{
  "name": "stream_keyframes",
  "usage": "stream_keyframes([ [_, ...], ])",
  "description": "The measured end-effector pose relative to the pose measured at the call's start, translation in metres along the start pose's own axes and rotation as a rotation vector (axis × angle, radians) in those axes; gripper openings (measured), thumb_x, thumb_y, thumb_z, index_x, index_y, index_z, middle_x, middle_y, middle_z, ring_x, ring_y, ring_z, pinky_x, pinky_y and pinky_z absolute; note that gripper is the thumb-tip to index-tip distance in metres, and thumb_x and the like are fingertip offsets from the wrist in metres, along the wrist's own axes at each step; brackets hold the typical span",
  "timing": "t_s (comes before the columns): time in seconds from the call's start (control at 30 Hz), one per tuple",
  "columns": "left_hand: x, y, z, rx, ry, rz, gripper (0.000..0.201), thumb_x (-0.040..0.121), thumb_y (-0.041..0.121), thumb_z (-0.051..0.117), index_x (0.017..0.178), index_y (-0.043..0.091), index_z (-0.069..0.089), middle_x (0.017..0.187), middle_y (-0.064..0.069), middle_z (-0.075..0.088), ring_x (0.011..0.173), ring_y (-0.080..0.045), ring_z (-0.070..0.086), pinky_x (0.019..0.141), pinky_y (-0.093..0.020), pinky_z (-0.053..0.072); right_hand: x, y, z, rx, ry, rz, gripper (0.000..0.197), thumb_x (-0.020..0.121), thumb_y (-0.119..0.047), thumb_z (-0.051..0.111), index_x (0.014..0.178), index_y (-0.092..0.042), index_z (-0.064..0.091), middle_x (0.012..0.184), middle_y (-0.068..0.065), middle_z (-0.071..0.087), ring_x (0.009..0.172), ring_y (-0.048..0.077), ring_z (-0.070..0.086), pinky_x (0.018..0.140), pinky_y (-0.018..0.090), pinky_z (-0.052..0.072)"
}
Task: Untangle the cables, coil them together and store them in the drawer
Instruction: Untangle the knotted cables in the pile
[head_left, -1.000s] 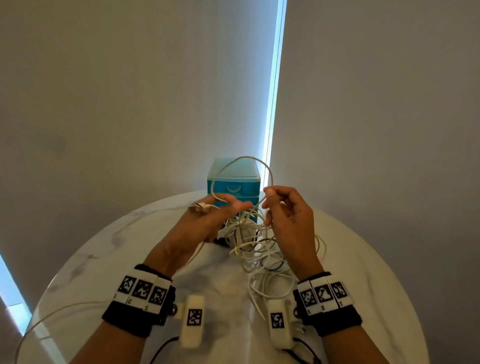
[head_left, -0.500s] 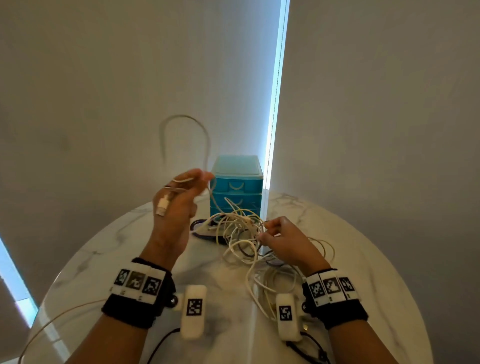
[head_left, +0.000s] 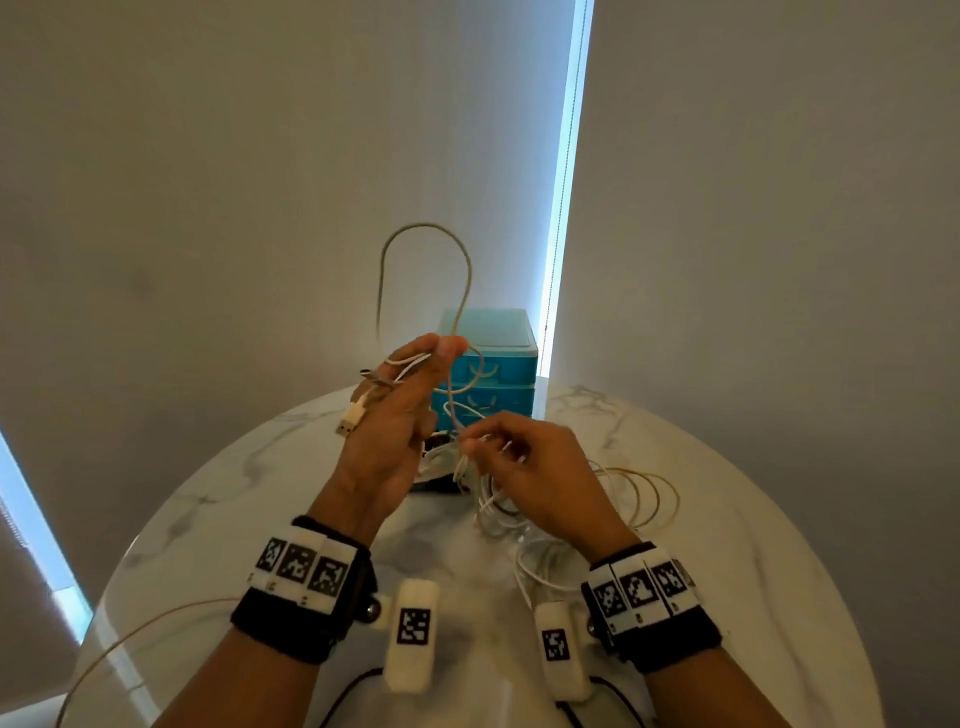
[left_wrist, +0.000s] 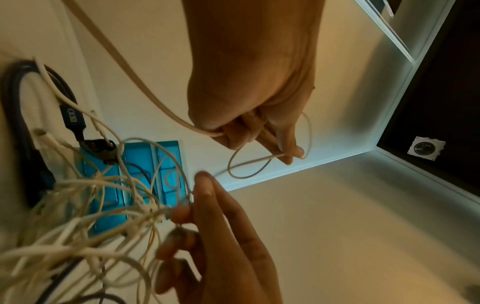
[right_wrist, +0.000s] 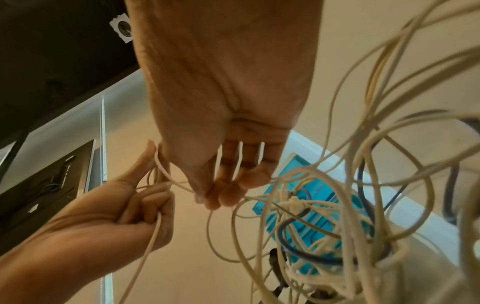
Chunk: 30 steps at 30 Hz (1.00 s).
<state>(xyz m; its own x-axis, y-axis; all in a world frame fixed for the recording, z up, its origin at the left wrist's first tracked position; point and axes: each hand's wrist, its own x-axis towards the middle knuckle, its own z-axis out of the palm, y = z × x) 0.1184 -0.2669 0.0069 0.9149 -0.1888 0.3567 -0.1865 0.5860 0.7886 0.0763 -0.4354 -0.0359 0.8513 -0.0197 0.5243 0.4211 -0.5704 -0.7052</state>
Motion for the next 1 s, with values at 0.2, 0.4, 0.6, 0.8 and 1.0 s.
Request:
stream_keyframes([
  [0.2, 0.015, -0.009, -0.026, 0.114, 0.087, 0.006, 0.037, 0.079, 0.05, 0.082, 0.111, 0.031, 0.082, 0.128, -0.002, 0.077, 0.05, -0.006, 0.024, 0.048, -0.02, 0.021, 0.007, -0.005, -0.035, 0.508, 0.5, 0.036, 0.015, 0.109, -0.021, 0.061, 0.115, -0.012, 0.07, 0.081, 0.003, 0.071, 0.074, 0.018, 0.067, 0.059, 0.024, 0.051],
  [0.4, 0.004, -0.02, -0.006, 0.365, -0.141, -0.118, 0.048, 0.084, 0.051, 0.085, 0.126, 0.031, 0.076, 0.119, 0.004, 0.078, 0.061, -0.011, 0.056, 0.061, -0.023, 0.041, 0.004, -0.009, -0.044, 0.564, 0.34, 0.002, 0.02, 0.11, -0.013, 0.057, 0.114, -0.001, 0.072, 0.08, 0.007, 0.067, 0.071, 0.018, 0.062, 0.059, 0.025, 0.049],
  [0.6, -0.001, -0.035, -0.004, 0.595, -0.205, -0.103, 0.025, 0.09, 0.023, 0.085, 0.113, 0.013, 0.078, 0.104, 0.002, 0.083, 0.094, -0.008, 0.079, 0.076, -0.016, 0.059, 0.004, -0.016, -0.05, 0.694, 0.418, -0.005, 0.019, 0.111, -0.015, 0.055, 0.113, -0.006, 0.072, 0.081, 0.006, 0.066, 0.074, 0.016, 0.06, 0.061, 0.026, 0.048],
  [0.8, 0.019, -0.022, -0.04, 0.715, 0.007, -0.243, 0.029, 0.098, 0.05, 0.071, 0.11, 0.024, 0.08, 0.094, 0.01, 0.082, 0.051, -0.004, 0.041, 0.047, -0.022, 0.028, 0.002, -0.01, -0.078, 0.982, 0.61, 0.017, 0.021, 0.112, -0.015, 0.049, 0.107, -0.013, 0.069, 0.077, -0.001, 0.059, 0.072, 0.013, 0.057, 0.062, 0.025, 0.043],
  [1.0, 0.005, -0.029, -0.013, 0.574, -0.118, -0.043, 0.027, 0.093, 0.025, 0.083, 0.119, 0.028, 0.076, 0.11, 0.006, 0.081, 0.105, -0.006, 0.075, 0.082, -0.021, 0.057, 0.007, -0.008, -0.062, 0.956, 0.429, 0.104, 0.02, 0.113, -0.015, 0.047, 0.111, -0.01, 0.066, 0.076, -0.001, 0.062, 0.074, 0.014, 0.059, 0.063, 0.027, 0.049],
])
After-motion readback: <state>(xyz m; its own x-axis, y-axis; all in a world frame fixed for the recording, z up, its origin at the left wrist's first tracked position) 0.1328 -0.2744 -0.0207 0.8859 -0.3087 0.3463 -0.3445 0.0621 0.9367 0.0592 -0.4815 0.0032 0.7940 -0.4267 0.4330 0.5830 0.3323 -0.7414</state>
